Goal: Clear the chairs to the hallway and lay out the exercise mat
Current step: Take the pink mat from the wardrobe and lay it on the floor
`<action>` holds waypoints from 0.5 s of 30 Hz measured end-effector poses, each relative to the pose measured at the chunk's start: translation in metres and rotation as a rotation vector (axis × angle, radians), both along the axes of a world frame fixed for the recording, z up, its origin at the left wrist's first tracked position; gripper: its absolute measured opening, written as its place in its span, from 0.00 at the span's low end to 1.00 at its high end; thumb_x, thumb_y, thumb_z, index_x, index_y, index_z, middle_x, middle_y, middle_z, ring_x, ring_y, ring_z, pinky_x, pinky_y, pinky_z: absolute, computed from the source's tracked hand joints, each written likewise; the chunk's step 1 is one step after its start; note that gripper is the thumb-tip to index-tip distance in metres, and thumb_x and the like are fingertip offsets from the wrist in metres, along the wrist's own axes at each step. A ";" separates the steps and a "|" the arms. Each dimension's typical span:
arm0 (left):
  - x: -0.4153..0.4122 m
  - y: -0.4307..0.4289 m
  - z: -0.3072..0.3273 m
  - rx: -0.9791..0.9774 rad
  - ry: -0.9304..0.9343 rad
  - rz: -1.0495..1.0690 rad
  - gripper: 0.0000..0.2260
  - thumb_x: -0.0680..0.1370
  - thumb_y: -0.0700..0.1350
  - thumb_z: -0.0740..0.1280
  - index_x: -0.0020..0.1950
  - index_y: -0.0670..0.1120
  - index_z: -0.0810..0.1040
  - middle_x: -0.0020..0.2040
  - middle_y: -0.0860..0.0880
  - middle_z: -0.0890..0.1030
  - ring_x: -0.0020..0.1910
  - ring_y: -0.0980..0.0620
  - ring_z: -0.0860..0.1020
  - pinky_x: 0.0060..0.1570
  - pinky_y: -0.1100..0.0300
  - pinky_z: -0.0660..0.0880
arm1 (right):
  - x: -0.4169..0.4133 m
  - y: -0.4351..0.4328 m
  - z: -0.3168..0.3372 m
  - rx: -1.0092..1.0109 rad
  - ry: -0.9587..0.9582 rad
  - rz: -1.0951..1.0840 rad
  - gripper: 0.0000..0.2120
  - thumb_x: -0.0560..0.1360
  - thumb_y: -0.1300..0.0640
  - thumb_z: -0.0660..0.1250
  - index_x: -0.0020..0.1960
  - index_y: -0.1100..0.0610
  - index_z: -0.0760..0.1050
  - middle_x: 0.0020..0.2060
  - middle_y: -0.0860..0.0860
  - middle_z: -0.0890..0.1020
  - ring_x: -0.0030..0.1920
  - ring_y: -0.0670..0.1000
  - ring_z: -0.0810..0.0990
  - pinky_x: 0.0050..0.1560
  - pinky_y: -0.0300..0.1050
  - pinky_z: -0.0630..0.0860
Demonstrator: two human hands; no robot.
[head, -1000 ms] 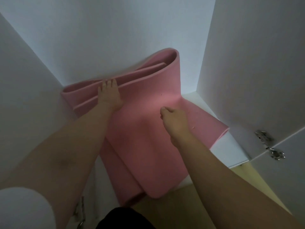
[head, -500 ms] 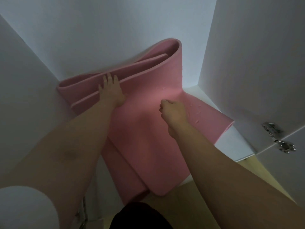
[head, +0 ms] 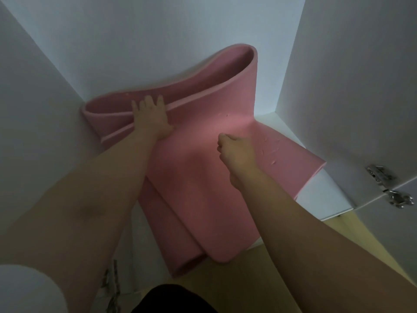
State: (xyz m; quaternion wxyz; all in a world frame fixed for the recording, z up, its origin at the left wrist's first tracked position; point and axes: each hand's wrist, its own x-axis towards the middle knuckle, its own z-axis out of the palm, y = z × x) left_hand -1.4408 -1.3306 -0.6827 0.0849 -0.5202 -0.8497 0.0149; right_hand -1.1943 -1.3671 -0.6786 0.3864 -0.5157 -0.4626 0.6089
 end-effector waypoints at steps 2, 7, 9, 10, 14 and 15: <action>0.010 -0.006 -0.006 0.003 -0.028 -0.013 0.47 0.70 0.66 0.73 0.80 0.43 0.58 0.72 0.35 0.66 0.71 0.34 0.67 0.70 0.41 0.65 | -0.002 -0.001 -0.006 -0.004 -0.010 0.014 0.19 0.76 0.61 0.62 0.29 0.50 0.63 0.33 0.52 0.63 0.39 0.52 0.62 0.40 0.49 0.60; 0.040 -0.018 -0.018 -0.085 0.037 -0.040 0.31 0.73 0.67 0.68 0.65 0.44 0.78 0.63 0.38 0.74 0.63 0.37 0.72 0.61 0.45 0.69 | -0.004 0.000 -0.022 -0.029 -0.043 0.023 0.25 0.75 0.61 0.62 0.19 0.51 0.68 0.28 0.48 0.64 0.38 0.53 0.63 0.41 0.50 0.62; 0.059 -0.026 -0.029 -0.150 0.117 -0.119 0.27 0.74 0.64 0.66 0.62 0.45 0.81 0.60 0.41 0.77 0.60 0.39 0.73 0.59 0.47 0.69 | -0.003 0.002 -0.026 -0.074 -0.022 -0.010 0.25 0.74 0.61 0.63 0.19 0.50 0.71 0.26 0.47 0.67 0.36 0.52 0.66 0.40 0.49 0.64; 0.072 -0.032 -0.037 -0.154 0.123 -0.159 0.25 0.75 0.62 0.66 0.61 0.44 0.81 0.59 0.41 0.77 0.60 0.39 0.74 0.58 0.48 0.69 | 0.000 0.004 -0.030 -0.097 -0.031 -0.030 0.23 0.74 0.61 0.64 0.20 0.51 0.72 0.25 0.47 0.69 0.35 0.52 0.68 0.40 0.49 0.65; 0.107 -0.064 -0.064 -0.102 -0.074 -0.116 0.19 0.78 0.56 0.68 0.60 0.43 0.75 0.60 0.41 0.72 0.55 0.37 0.77 0.51 0.47 0.72 | 0.010 0.014 -0.045 -0.199 -0.019 -0.135 0.11 0.72 0.60 0.67 0.32 0.53 0.74 0.30 0.51 0.75 0.38 0.54 0.73 0.41 0.50 0.68; 0.115 -0.071 -0.071 -0.092 -0.116 -0.101 0.17 0.78 0.54 0.68 0.59 0.44 0.74 0.60 0.41 0.72 0.53 0.36 0.78 0.49 0.47 0.73 | 0.014 0.016 -0.052 -0.242 -0.016 -0.173 0.06 0.72 0.58 0.68 0.37 0.56 0.77 0.33 0.53 0.76 0.40 0.55 0.74 0.42 0.50 0.69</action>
